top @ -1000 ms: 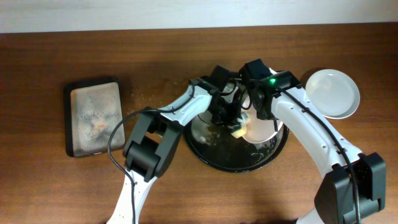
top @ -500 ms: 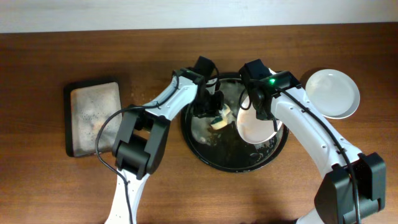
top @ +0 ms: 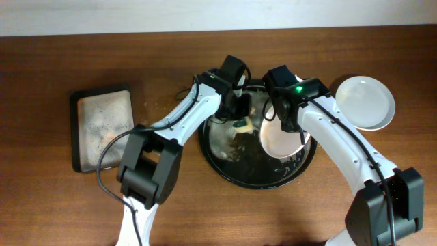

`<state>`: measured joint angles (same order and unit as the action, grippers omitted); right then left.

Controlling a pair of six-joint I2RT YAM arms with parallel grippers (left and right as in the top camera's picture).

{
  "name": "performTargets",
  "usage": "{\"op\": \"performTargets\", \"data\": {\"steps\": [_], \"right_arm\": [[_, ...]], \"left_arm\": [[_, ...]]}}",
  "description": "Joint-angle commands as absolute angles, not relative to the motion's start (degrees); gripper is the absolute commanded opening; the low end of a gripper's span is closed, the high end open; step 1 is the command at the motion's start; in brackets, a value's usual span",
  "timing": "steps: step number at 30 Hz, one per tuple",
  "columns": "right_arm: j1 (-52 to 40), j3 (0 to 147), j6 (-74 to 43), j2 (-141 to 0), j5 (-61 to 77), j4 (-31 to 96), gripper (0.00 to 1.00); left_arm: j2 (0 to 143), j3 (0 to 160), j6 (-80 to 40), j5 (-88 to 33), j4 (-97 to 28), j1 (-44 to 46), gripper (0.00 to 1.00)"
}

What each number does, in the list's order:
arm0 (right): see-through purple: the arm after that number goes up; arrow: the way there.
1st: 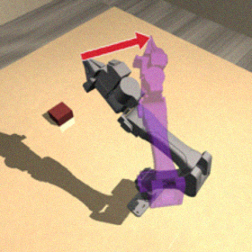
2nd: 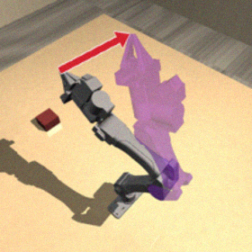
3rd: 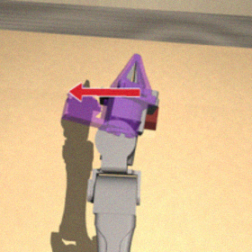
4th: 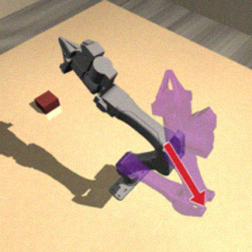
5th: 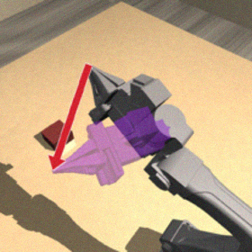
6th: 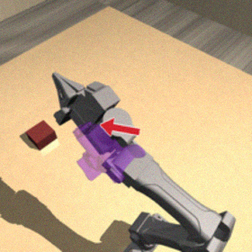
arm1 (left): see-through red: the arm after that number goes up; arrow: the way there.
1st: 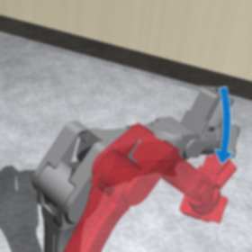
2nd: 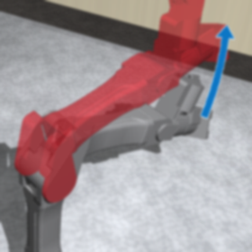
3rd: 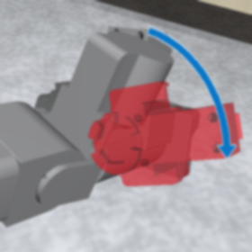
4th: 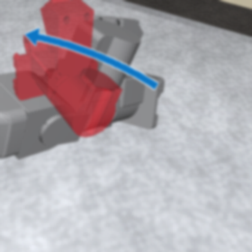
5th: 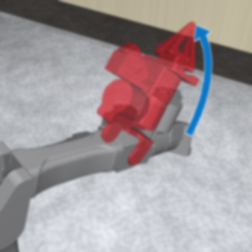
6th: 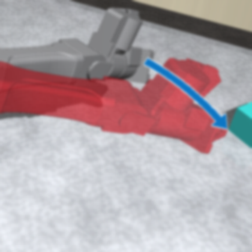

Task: Clean dirty plates on tray and stack at the side
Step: 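Scrub the tilted plate's face with the sponge in left gripper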

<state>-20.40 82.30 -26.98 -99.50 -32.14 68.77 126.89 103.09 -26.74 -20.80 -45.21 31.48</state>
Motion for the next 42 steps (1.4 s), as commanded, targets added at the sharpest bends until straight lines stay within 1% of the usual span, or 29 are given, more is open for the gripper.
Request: {"op": "performTargets", "data": {"steps": [1,3,8,16,22,26,28,32,34,38,42], "right_arm": [[-20.62,83.02,-27.29,-99.48,-33.69,68.82,0.04],[-20.62,83.02,-27.29,-99.48,-33.69,68.77,0.04],[-20.62,83.02,-27.29,-99.48,-33.69,68.77,0.04],[-20.62,83.02,-27.29,-99.48,-33.69,68.71,0.04],[-20.62,83.02,-27.29,-99.48,-33.69,68.73,0.04],[-20.62,83.02,-27.29,-99.48,-33.69,68.75,0.04],[-20.62,83.02,-27.27,-99.48,-33.71,68.79,0.04],[-20.62,83.02,-27.27,-99.48,-33.71,68.79,0.04],[-20.62,83.02,-27.27,-99.48,-33.71,68.82,0.04],[-20.62,83.02,-27.27,-99.48,-33.98,68.88,0.04],[-20.62,83.07,-27.27,-99.48,-35.33,69.23,0.04]], "left_arm": [[124.79,103.50,-25.63,-35.70,-41.78,32.67,0.00],[124.81,103.20,-25.78,-38.52,-38.81,33.61,0.00],[124.95,102.39,-26.13,-38.61,-36.71,36.49,0.00],[129.56,97.17,-28.67,-38.85,-27.46,39.09,0.00],[133.93,97.14,-28.71,-37.76,-28.47,38.81,0.00],[134.13,97.14,-28.69,-31.27,-30.70,37.89,0.00],[134.13,97.14,-28.69,-25.67,-32.38,36.58,0.00],[134.10,97.43,-28.67,-19.77,-32.69,35.27,0.00],[134.02,98.39,-28.67,-19.46,-33.65,34.48,0.00],[131.87,103.11,-28.32,-19.42,-40.69,32.71,0.00],[126.91,104.16,-24.45,-17.52,-44.56,31.31,0.00]]}}
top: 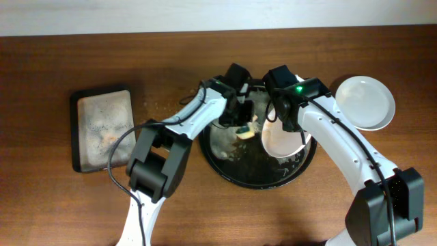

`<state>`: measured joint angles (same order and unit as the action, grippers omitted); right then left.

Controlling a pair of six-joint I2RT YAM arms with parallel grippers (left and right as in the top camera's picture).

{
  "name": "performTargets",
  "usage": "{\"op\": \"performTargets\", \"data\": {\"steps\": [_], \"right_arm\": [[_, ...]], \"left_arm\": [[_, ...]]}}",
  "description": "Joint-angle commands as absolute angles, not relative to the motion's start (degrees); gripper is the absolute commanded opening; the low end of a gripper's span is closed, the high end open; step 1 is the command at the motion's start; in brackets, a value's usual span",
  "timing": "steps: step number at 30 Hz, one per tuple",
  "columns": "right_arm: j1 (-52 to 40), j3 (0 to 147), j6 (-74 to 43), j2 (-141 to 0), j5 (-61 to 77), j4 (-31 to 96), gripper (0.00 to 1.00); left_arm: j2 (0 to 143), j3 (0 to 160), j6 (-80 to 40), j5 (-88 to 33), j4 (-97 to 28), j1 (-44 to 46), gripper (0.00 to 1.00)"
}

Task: Clean dirty plates on tray and stack at the side
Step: 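Scrub the tilted plate's face with the sponge in left gripper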

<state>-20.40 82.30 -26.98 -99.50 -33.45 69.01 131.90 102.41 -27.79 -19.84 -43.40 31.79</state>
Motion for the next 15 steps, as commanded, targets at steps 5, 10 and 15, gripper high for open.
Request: {"op": "performTargets", "data": {"steps": [5,10,15], "right_arm": [[-20.62,86.35,-24.36,-97.73,-36.91,70.41,0.04],[-22.22,89.21,-8.01,-96.47,-36.84,70.72,0.05],[-23.62,89.17,-8.01,-96.47,-29.65,70.70,0.05]], "left_arm": [[126.69,104.16,-21.54,-17.54,-48.14,31.31,0.00],[126.69,104.16,-21.08,-17.54,-48.51,31.31,0.00],[126.69,104.16,-21.06,-17.54,-48.56,31.31,0.00]]}}
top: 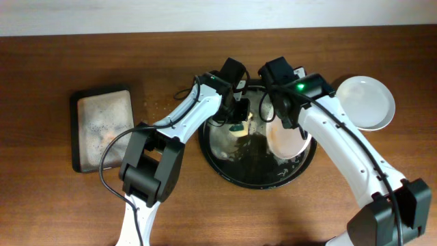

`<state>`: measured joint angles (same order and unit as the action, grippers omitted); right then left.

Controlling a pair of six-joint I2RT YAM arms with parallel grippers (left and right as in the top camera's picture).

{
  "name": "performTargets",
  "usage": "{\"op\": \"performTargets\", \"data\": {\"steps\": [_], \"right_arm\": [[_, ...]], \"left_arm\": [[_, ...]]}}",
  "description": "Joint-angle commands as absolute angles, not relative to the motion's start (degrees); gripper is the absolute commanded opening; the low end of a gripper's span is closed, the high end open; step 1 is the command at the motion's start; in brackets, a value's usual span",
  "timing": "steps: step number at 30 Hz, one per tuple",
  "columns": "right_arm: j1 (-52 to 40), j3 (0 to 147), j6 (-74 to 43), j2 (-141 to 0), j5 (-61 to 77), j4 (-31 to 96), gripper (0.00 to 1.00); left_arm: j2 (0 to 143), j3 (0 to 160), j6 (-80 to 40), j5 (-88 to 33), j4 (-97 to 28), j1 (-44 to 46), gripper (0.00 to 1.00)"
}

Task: Clean dirty plates on tray and stack at the side
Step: 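Scrub the tilted plate's face with the sponge in left gripper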

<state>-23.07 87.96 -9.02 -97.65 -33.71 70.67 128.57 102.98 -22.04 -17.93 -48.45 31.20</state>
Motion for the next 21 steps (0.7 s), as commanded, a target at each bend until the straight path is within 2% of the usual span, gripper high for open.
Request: {"op": "performTargets", "data": {"steps": [1,8,12,17,21], "right_arm": [[-23.55,89.14,-9.10,-96.75,-27.14,70.50,0.05],[-23.55,88.92,-11.84,-98.21,-27.83,68.79,0.04],[-23.55,88.92,-12.60,-98.21,-32.67,69.43,0.04],[-23.62,88.92,-12.71,-98.21,-37.17,69.47,0.04],[-23.62,88.92,-12.71,-98.21,-37.17,69.47,0.04]], "left_arm": [[126.69,104.16,-20.91,-17.54,-48.56,31.31,0.00],[126.69,104.16,-20.91,-20.62,-48.42,31.33,0.00],[126.69,104.16,-20.91,-31.38,-45.78,31.33,0.00],[126.69,104.16,-20.93,-38.98,-42.96,31.33,0.06],[126.72,103.85,-23.16,-41.19,-42.33,32.05,0.00]]}}
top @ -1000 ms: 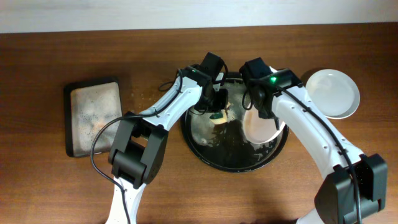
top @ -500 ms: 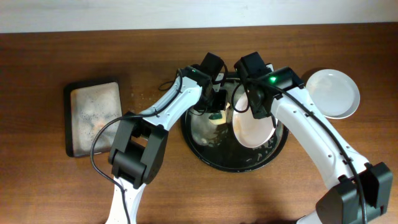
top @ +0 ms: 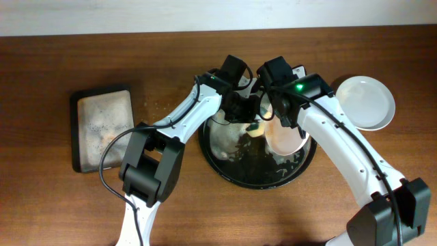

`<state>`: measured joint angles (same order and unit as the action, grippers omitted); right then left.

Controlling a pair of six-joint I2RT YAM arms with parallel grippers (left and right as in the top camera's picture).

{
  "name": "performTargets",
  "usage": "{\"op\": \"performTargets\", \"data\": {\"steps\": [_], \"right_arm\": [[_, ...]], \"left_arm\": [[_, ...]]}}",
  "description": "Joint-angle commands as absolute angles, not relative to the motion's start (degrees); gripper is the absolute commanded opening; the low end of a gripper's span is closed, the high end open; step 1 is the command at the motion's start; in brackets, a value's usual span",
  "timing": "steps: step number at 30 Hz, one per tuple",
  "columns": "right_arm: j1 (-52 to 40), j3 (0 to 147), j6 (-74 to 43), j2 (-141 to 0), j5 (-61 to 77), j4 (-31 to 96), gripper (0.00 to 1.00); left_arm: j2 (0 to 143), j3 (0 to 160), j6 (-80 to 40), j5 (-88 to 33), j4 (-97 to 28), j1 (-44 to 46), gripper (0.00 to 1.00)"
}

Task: Clean dirty plates on tray and stack at the side

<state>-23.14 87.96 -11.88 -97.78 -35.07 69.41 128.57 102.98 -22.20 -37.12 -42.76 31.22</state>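
Observation:
A round black tray [top: 232,167] smeared with food residue lies mid-table. Over its right half a dirty white plate [top: 288,139] is tilted up on edge, and my right gripper [top: 276,115] is shut on its upper rim. My left gripper [top: 250,116] reaches in from the left, shut on a yellow-green sponge [top: 257,130]. The sponge sits at the plate's left edge; actual contact is hard to make out from above. A clean white plate [top: 367,102] rests on the table at the right.
A black rectangular tray [top: 102,128] with a pale, speckled pad in it lies at the far left. Crumbs are scattered on the wood between it and the round tray. The table's far edge meets a white wall.
My left gripper has moved right with the sponge, from the tray's left-centre to the left edge of the tilted plate. The right gripper and plate have held their place.
At first the right gripper held the dirty plate tilted over the tray, with the sponge in the left gripper to its left. The sponge was then nearer the plate, then back to the left as the right gripper sat a little further up. Now it is at the plate.

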Motion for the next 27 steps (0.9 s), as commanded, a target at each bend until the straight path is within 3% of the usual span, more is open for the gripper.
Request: {"op": "performTargets", "data": {"steps": [1,8,21,25,27], "right_arm": [[-23.62,88.92,-12.71,-98.21,-37.17,69.47,0.04],[-23.62,88.92,-12.71,-98.21,-37.17,69.65,0.04],[-24.62,88.95,-15.00,-98.21,-36.51,70.48,0.04],[-15.94,88.95,-18.94,-98.21,-20.88,71.00,0.14],[-8.10,88.92,-16.53,-98.21,-5.89,70.02,0.26]], "left_arm": [[126.72,103.18,-23.35,-41.28,-41.54,33.08,0.00],[126.74,96.62,-27.62,-43.00,-33.32,37.23,0.00],[126.74,90.56,-30.13,-26.50,-27.66,35.83,0.00],[126.74,90.56,-30.15,-27.49,-28.99,32.32,0.00],[126.72,90.59,-29.89,-28.25,-28.97,31.86,0.00]]}}
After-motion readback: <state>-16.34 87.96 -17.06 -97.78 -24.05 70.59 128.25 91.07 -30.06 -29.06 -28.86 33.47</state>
